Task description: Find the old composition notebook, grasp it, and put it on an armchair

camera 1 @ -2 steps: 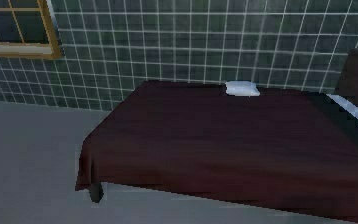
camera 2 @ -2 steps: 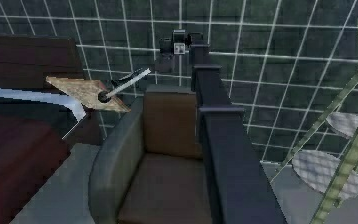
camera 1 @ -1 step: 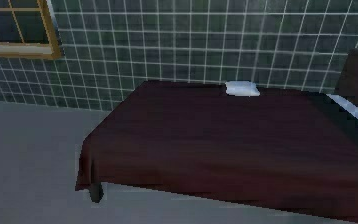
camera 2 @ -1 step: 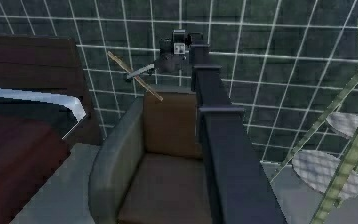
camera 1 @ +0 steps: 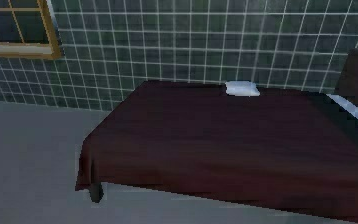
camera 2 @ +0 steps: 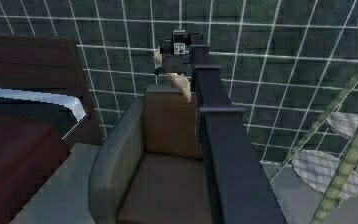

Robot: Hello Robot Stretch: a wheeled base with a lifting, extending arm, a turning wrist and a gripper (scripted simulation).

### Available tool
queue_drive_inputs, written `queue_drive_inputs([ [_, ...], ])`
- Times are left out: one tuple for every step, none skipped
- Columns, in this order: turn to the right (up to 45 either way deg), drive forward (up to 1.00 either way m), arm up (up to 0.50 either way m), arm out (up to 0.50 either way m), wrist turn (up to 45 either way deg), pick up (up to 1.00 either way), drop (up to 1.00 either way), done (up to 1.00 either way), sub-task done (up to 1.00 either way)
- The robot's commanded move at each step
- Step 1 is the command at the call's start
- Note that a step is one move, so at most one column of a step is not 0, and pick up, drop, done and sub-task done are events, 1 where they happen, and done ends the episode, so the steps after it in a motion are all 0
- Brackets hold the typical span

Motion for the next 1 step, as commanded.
queue_drive_inputs([
  [0.0,0.00,-0.46,0.00,0.0,0.00,0.00,0.00,0.00],
])
